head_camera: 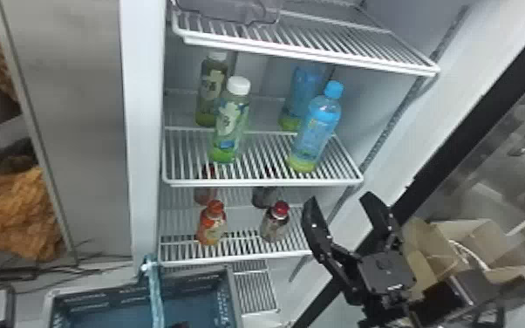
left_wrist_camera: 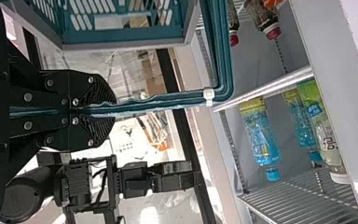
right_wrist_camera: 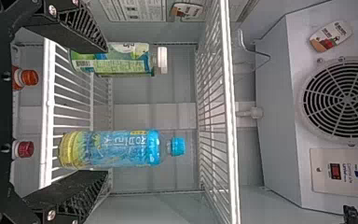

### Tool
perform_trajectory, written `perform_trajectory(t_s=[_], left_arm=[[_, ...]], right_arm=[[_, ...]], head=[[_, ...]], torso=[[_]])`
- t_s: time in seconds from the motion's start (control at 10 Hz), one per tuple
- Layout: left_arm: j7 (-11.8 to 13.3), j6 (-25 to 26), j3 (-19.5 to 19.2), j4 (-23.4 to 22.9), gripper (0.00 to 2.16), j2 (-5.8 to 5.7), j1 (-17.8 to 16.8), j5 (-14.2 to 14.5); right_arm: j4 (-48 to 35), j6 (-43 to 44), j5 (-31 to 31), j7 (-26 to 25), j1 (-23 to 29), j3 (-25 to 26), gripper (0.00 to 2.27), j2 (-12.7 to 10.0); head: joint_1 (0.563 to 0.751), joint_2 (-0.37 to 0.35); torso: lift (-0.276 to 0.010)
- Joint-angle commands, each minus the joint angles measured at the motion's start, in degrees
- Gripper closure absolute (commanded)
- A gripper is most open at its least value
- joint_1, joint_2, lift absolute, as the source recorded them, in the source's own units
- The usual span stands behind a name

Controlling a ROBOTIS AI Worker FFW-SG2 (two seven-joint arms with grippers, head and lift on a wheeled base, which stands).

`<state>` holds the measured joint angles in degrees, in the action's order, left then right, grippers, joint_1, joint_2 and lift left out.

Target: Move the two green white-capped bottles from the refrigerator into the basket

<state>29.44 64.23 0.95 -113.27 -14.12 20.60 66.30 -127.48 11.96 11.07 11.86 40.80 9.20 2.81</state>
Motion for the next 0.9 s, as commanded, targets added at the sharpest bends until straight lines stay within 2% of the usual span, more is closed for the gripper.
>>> perform_trajectory(t_s=[0.0,0.5,0.8], left_arm=[[0.0,0.0,0.1,0.0,1.19,-0.03,-0.1,0.0],[0.0,0.0,0.0,0.0,1.19,-0.03,0.1,0.0],[0.0,0.0,-0.1,0.0,1.19,-0.03,0.1,0.1]], right_arm=[[0.3,0.0,0.0,0.0,0.0,-0.1,0.11,0.0],[1.1,0.0,0.5,0.0,-0.4,-0.2,0.11,0.1],[4.5,-0.1,1.3,0.1,-3.7,-2.1,0.11,1.2]], head=[[0.695,-0.350],[0.695,-0.350],[0.695,-0.350]], torso=[[-0.004],[-0.004],[-0.004]])
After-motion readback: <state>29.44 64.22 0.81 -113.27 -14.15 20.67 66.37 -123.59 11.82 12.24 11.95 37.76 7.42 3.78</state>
